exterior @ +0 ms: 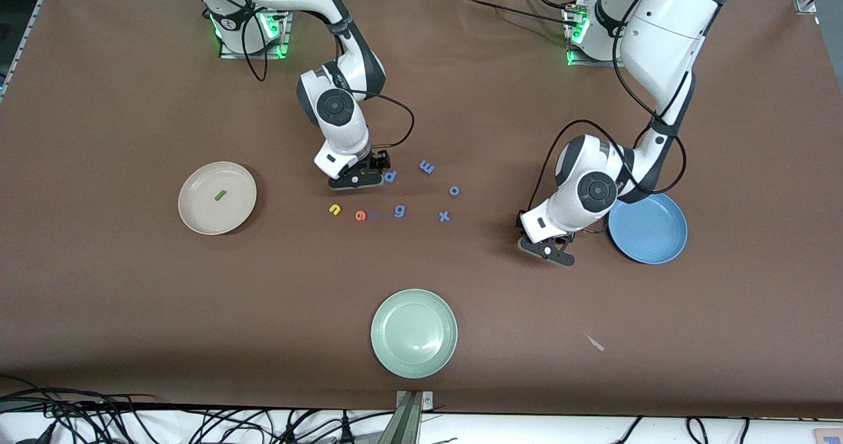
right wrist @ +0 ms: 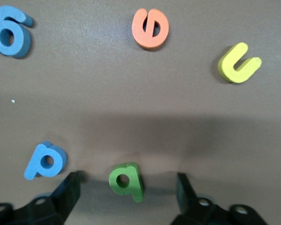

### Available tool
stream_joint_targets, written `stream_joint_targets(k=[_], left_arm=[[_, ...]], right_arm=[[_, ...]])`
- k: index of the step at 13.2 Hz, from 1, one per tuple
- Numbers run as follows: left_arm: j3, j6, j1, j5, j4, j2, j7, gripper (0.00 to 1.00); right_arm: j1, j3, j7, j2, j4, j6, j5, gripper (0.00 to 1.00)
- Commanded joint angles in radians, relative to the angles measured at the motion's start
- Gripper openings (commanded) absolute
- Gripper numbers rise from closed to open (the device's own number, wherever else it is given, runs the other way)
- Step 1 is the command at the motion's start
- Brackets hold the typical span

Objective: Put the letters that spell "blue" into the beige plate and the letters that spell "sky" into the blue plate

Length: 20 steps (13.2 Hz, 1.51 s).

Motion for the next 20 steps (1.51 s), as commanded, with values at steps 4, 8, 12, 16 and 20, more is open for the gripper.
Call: stream_joint_targets(k=[4,8,12,16,20], left_arm=[[0.014,0.003,-0.015,-0.018,0.032,0.029,0.031,0.16],[0.014,0.003,-0.013,-0.016,0.032,0.026,0.031,0.15],[0.014,-0.012,-0.007,-0.016,0.032,-0.008,0.025,0.09],[0.014,-0.156,0.059,-0.015,0.008,-0.117,0.028,0.08],[0.014,-0.230,0.204,-0.016,-0.074,-0.209,0.240,0.07]], right_arm=[[-0.001,0.006,-0.005,0.000,-0.010,0.037,0.014,0.58],[-0.001,0.006,-0.010,0.001,-0.010,0.037,0.013,0.42],[-0.001,0.006,-0.056,0.004,-0.013,0.035,0.014,0.21],[-0.031,-0.024,-0.124,-0.055,0.013,-0.096,0.014,0.17],[-0.041,-0.207,-0.387,-0.163,0.035,-0.381,0.014,0.17]])
